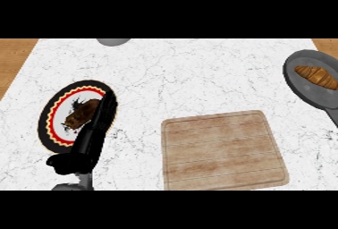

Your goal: Pick the croissant from the cutting board and place it in the pan

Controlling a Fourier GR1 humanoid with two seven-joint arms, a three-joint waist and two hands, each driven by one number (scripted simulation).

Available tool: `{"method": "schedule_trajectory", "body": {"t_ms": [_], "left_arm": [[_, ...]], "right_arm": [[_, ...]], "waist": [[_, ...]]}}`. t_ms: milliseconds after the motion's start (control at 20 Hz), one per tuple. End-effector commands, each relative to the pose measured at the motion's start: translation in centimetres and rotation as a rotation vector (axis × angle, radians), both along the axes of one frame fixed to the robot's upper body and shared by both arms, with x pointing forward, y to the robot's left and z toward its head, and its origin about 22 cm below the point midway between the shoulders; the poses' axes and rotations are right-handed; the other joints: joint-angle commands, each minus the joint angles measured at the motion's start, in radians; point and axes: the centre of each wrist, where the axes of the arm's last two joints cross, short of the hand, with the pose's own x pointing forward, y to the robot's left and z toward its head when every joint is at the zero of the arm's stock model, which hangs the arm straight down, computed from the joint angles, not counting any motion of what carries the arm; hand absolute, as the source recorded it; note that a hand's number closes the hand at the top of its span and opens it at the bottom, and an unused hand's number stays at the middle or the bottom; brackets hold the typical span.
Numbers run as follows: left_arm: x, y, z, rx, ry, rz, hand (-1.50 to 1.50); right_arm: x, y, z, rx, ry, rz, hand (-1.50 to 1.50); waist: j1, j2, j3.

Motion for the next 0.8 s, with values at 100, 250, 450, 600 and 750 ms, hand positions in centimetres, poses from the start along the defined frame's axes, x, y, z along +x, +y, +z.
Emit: {"method": "schedule_trajectory", "body": {"t_ms": [100,250,450,600,750], "left_arm": [[1.7,-0.5,-0.6,0.000,-0.004,0.003,0.00],[-0.3,-0.3,-0.1,0.002,-0.001,-0.002,0.00],[0.5,0.5,-0.5,-0.007,0.015,-0.007,0.00],[1.6,-1.6,-0.3,-0.003,-0.010,0.004,0.00],[0.0,0.1,-0.1,0.001,0.013,-0.021,0.00]], "right_arm": [[0.7,0.9,0.4,-0.026,0.040,0.001,-1.50],[-0.3,1.2,-1.1,-0.036,0.080,-0.043,-1.50],[-1.0,0.7,0.0,-0.049,0.082,-0.011,-1.50],[-0.4,-0.1,1.4,-0.082,0.082,-0.032,-1.50],[-0.1,1.4,-0.4,-0.147,0.092,-0.060,-1.50]], "waist": [[-0.007,-0.001,-0.001],[0.000,0.000,0.000],[-0.008,-0.002,-0.001],[-0.007,-0.001,-0.001],[0.000,0.000,0.000]]}}
